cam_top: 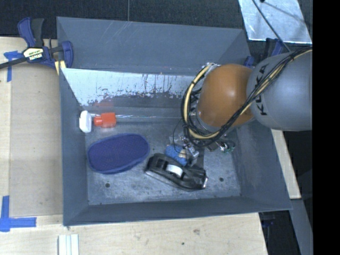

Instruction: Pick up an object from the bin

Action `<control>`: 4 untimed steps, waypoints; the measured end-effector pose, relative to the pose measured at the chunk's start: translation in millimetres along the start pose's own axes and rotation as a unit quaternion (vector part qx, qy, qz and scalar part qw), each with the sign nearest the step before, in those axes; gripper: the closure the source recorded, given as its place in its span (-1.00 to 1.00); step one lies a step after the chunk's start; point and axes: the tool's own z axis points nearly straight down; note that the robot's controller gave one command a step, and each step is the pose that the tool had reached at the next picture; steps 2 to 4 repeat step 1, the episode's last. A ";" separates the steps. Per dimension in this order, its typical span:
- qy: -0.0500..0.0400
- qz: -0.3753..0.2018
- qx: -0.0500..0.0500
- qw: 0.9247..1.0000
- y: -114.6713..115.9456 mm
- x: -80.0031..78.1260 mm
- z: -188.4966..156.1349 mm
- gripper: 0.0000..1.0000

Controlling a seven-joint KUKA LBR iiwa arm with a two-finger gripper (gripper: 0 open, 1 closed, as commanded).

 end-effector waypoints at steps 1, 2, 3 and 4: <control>0.000 0.004 0.000 1.000 6.9 5.4 -142.5 1.00; 0.000 0.004 0.000 1.000 6.9 5.4 -142.5 1.00; 0.000 0.004 0.000 1.000 6.9 5.4 -142.5 1.00; 0.000 0.004 0.000 1.000 6.9 5.4 -142.5 1.00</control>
Offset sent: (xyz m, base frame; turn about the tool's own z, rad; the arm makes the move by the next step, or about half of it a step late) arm -0.0119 0.0032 0.1370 0.0036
